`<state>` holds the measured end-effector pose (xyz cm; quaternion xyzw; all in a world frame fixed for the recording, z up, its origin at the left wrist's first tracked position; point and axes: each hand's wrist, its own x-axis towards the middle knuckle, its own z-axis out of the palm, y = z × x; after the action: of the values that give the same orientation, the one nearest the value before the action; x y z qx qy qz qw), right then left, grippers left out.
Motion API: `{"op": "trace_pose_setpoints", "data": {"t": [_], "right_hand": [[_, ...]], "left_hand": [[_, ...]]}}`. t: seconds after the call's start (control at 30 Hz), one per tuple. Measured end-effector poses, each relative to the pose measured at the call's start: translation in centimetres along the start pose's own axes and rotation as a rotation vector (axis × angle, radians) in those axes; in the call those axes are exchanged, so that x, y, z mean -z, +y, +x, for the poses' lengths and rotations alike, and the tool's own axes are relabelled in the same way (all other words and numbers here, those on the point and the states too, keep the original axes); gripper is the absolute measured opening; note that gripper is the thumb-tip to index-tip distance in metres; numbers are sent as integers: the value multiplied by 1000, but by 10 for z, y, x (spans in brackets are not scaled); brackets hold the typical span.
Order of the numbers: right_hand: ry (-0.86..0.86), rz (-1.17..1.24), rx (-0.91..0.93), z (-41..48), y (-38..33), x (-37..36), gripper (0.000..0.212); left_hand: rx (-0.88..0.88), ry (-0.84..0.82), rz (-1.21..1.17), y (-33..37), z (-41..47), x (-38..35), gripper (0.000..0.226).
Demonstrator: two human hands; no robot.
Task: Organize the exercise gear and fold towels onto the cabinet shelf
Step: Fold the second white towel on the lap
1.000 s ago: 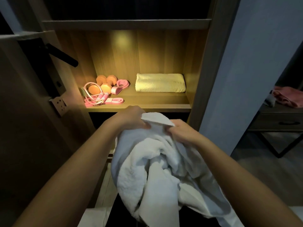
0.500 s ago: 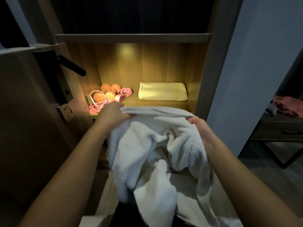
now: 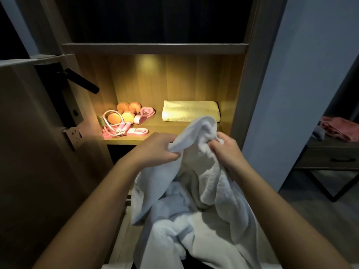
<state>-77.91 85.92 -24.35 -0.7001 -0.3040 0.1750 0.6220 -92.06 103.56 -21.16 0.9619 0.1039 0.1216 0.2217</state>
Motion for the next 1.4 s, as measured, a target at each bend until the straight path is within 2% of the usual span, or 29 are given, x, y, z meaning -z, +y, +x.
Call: {"op": "trace_pose_setpoints", "data": {"t": [0.1,0.17,0.23,0.3,0.33,0.4,0.47,0.53,0.6,0.63,0.73,0.8,0.9,1.03,1.2,1.4], "right_hand": [[148,136,-85,3,6,18,28],[199,201,-109,4,11,23,34],[216,81,-54,6,20,20,29],[115,-127,13,8,26,16,20],[12,-202,21,9,26,13,30],[-196,-292,28,11,25,5,69],[-312,-377,65,13,18,-7,101],[-356,-467,113,13,12,-21,111],[-369,-548,151,12,10,-35,104],[-365,-575,175,12,10,-41,94],[-324,-494,233,11,14,-55,41],[-279,-382,219,9,19,-54,24],[-212,-167,134,8,27,-44,24],[-144,7,18,11,32,-31,25],[-85,132,-72,17,37,-25,21],[-45,199,-104,20,43,-20,25]], "left_hand": [[136,-37,99,-37,-9,-2,20],[235,7,79,-59,-20,-9,15],[298,160,-57,-71,-29,-15,14],[272,261,-83,-72,-27,-12,14],[236,278,-44,-68,-23,-8,14],[155,289,41,-55,-12,2,12],[81,277,114,-39,-3,12,11],[31,227,157,-24,3,17,16],[-6,160,154,-11,7,16,18],[-28,120,147,-5,8,14,15],[-72,32,124,-1,8,5,10],[-38,39,89,-14,5,3,11],[109,31,74,-44,-6,3,13],[272,106,-34,-82,-25,-4,9],[386,258,-186,-105,-33,-15,5],[613,465,-413,-128,-34,-25,11]]}}
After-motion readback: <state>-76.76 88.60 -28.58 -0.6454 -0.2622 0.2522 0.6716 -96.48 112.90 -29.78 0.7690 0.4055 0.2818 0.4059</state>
